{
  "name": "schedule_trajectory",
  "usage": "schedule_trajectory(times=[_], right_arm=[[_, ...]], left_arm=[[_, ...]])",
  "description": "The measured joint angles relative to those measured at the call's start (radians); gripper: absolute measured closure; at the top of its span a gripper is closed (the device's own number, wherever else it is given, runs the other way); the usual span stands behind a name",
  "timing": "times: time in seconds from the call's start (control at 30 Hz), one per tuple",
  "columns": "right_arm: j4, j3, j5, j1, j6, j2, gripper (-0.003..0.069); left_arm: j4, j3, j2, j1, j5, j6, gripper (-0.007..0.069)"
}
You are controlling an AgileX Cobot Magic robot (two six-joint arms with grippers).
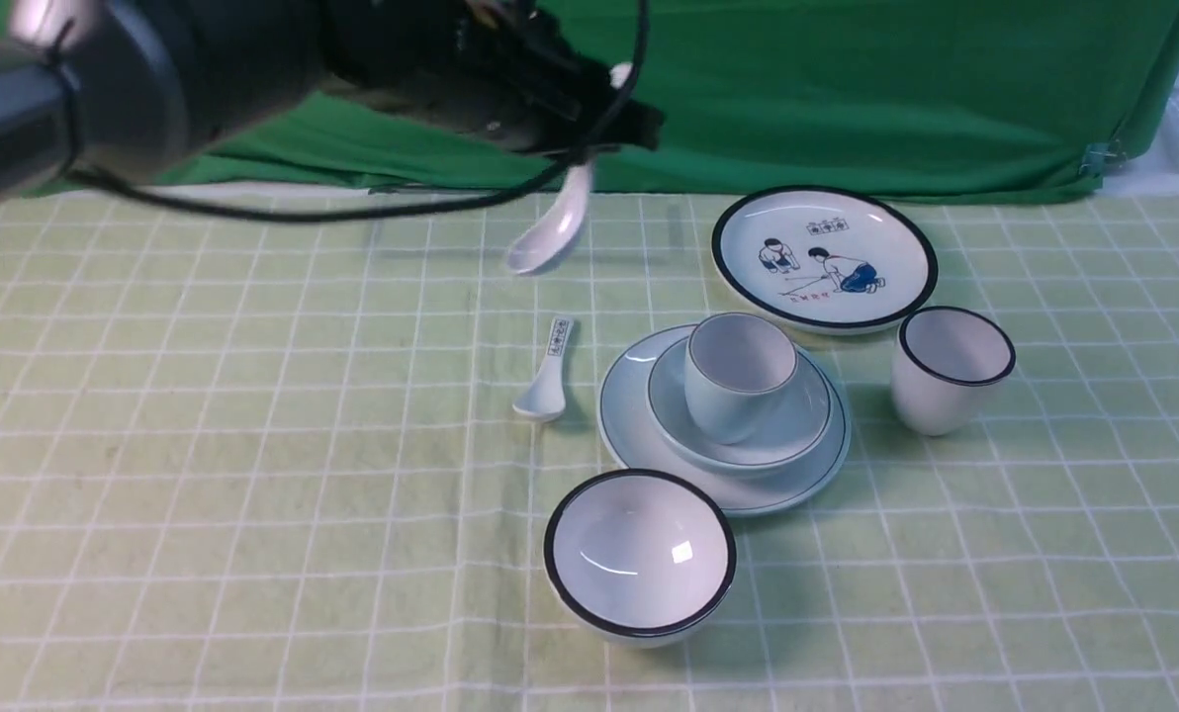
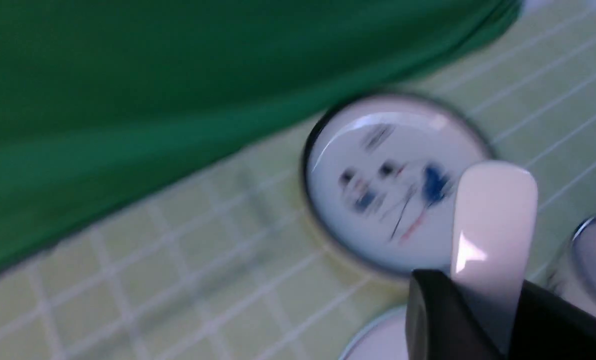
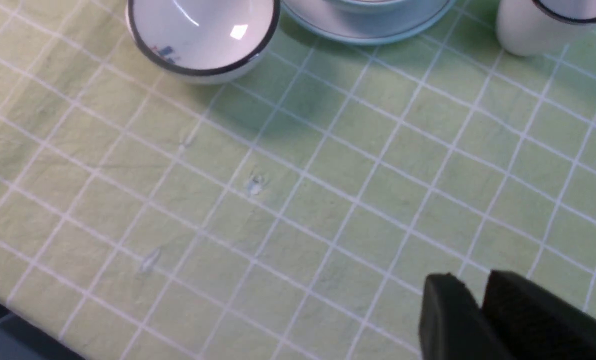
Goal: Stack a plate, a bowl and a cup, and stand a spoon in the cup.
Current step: Use the left arm to put the blue soup spoon into the blue teacup in the middle
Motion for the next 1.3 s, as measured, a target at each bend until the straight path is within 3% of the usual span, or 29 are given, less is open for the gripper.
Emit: schedule_trajectory(times=[0.13, 0.27, 0.37, 0.63, 0.77, 1.0, 1.3], right_arm=[[-0.009, 0.048, -0.027, 0.0, 0.039, -0.063, 0.0515], [-0.011, 0.059, -0.042, 0.0, 0.058, -0.094, 0.0515], [-0.011, 0.059, -0.044, 0.0, 0.069, -0.097, 0.0515], [-0.011, 0.059, -0.038, 0.0, 0.083, -0.105, 0.0515], [-0.011, 0.059, -0.036, 0.0, 0.084, -0.106, 0.0515], [-0.011, 0.059, -0.037, 0.0, 0.085, -0.106, 0.0515], [-0.011, 0.059, -0.037, 0.0, 0.086, -0.106, 0.0515]], left_arm=[[-0.151, 0.135, -0.008, -0.161, -0.373, 0.221, 0.0514], [-0.008, 0.158, 0.064, -0.243, -0.545, 0.23, 0.0514], [0.138, 0.162, 0.117, -0.271, -0.65, 0.104, 0.0514], [0.603, 0.166, 0.099, -0.231, -0.756, -0.526, 0.0514], [0.815, 0.222, 0.11, -0.179, -0.883, -0.734, 0.0514], [0.886, 0.25, 0.218, -0.116, -1.061, -0.777, 0.0514], [0.892, 0.251, 0.285, -0.093, -1.084, -0.754, 0.0514]])
